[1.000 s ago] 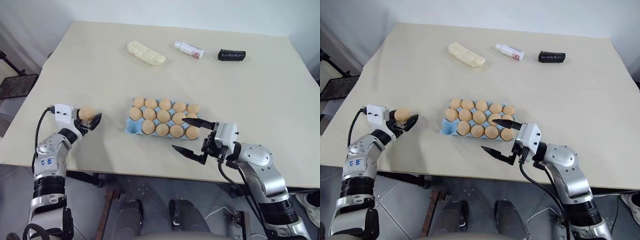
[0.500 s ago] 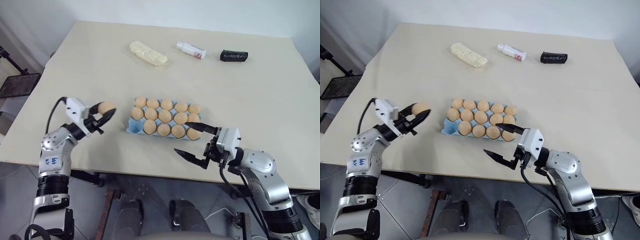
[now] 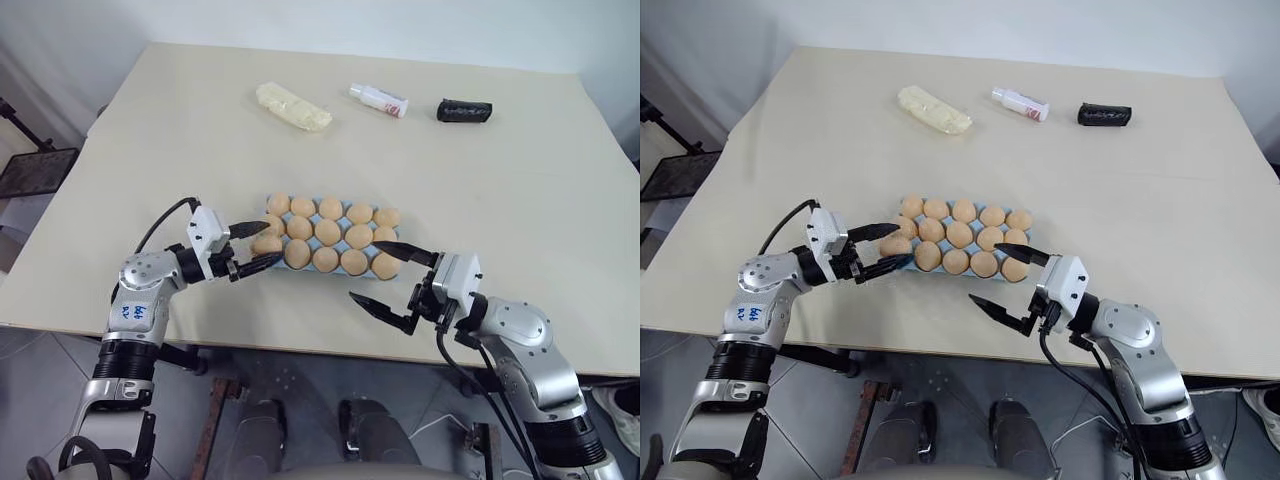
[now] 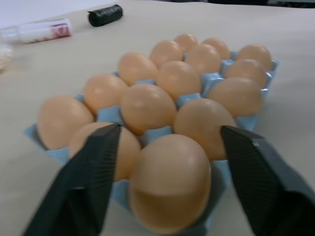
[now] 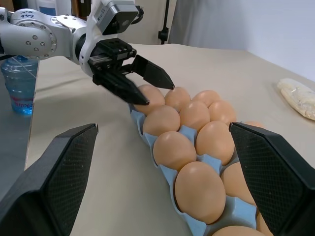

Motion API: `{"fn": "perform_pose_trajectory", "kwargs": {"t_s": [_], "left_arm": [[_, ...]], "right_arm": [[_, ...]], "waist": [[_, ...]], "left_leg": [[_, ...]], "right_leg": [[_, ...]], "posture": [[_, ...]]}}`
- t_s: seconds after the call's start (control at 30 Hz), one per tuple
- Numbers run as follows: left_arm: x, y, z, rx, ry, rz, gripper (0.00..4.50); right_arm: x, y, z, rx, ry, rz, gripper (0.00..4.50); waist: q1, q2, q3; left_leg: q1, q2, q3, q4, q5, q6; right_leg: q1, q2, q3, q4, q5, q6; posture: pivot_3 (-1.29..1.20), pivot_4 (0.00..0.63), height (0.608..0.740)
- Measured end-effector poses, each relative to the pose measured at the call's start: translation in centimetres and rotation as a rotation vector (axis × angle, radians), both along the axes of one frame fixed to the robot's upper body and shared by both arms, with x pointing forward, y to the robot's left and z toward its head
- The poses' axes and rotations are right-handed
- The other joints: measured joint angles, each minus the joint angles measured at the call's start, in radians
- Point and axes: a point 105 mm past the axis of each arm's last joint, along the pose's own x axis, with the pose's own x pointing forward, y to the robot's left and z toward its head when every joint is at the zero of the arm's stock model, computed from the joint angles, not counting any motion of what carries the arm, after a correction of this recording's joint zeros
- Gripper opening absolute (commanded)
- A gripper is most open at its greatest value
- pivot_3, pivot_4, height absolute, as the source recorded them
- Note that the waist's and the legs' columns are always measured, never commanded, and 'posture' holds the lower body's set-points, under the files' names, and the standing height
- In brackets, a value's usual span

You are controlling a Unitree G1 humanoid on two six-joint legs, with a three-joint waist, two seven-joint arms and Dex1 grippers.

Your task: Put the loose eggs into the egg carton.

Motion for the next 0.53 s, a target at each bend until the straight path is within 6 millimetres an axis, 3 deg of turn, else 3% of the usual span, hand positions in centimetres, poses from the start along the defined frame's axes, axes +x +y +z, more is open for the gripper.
{"fn": "perform_pose_trajectory", "kwargs": {"t_s": [0.23, 0.43, 0.53], "left_arm": [[-0.5, 2.7, -0.4, 0.033, 0.005, 0.068, 4.48], [-2.3, 10.1, -0.2, 0.097, 0.004, 0.321, 4.48], [-3.4, 11.6, -0.4, 0.114, 0.007, 0.377, 4.48]], "right_arm": [[-0.1, -0.1, -0.2, -0.001, 0.004, -0.004, 4.50], [0.9, -2.8, -0.9, -0.031, 0.021, -0.104, 4.50], [2.0, -4.4, -1.2, -0.052, 0.023, -0.174, 4.50]], "waist": [[-0.002, 0.000, 0.000], [-0.006, 0.000, 0.000], [-0.001, 0.000, 0.000]], "left_leg": [[0.000, 0.000, 0.000, 0.000, 0.000, 0.000], [0.000, 0.000, 0.000, -0.001, 0.000, 0.000], [0.000, 0.000, -0.001, -0.002, 0.000, 0.000]], "right_leg": [[0.000, 0.000, 0.000, 0.000, 0.000, 0.000], [0.000, -0.001, 0.000, -0.001, 0.000, 0.000], [0.000, -0.002, 0.000, -0.002, -0.001, -0.001]], "posture": [[0.00, 0.150, 0.740], [0.00, 0.150, 0.740], [0.00, 0.150, 0.740]]}}
